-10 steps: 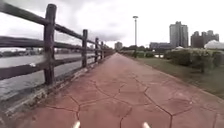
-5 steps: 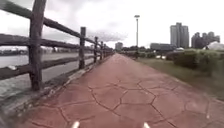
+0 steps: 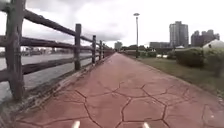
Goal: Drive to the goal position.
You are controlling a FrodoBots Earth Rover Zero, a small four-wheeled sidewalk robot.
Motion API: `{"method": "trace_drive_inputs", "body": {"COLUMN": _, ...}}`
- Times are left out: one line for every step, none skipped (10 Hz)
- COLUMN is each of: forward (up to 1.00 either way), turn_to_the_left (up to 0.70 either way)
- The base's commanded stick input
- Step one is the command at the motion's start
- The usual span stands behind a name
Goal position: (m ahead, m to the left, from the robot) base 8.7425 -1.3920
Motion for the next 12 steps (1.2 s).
{"method": "trace_drive_inputs", "body": {"forward": 0.7, "turn_to_the_left": 0.0}}
{"method": "trace_drive_inputs", "body": {"forward": 0.7, "turn_to_the_left": 0.0}}
{"method": "trace_drive_inputs", "body": {"forward": 0.7, "turn_to_the_left": 0.0}}
{"method": "trace_drive_inputs", "body": {"forward": 0.7, "turn_to_the_left": 0.0}}
{"method": "trace_drive_inputs", "body": {"forward": 0.7, "turn_to_the_left": 0.0}}
{"method": "trace_drive_inputs", "body": {"forward": 0.7, "turn_to_the_left": 0.0}}
{"method": "trace_drive_inputs", "body": {"forward": 0.7, "turn_to_the_left": 0.0}}
{"method": "trace_drive_inputs", "body": {"forward": 0.7, "turn_to_the_left": 0.0}}
{"method": "trace_drive_inputs", "body": {"forward": 0.7, "turn_to_the_left": 0.0}}
{"method": "trace_drive_inputs", "body": {"forward": 0.7, "turn_to_the_left": 0.0}}
{"method": "trace_drive_inputs", "body": {"forward": 0.7, "turn_to_the_left": 0.0}}
{"method": "trace_drive_inputs", "body": {"forward": 0.7, "turn_to_the_left": 0.0}}
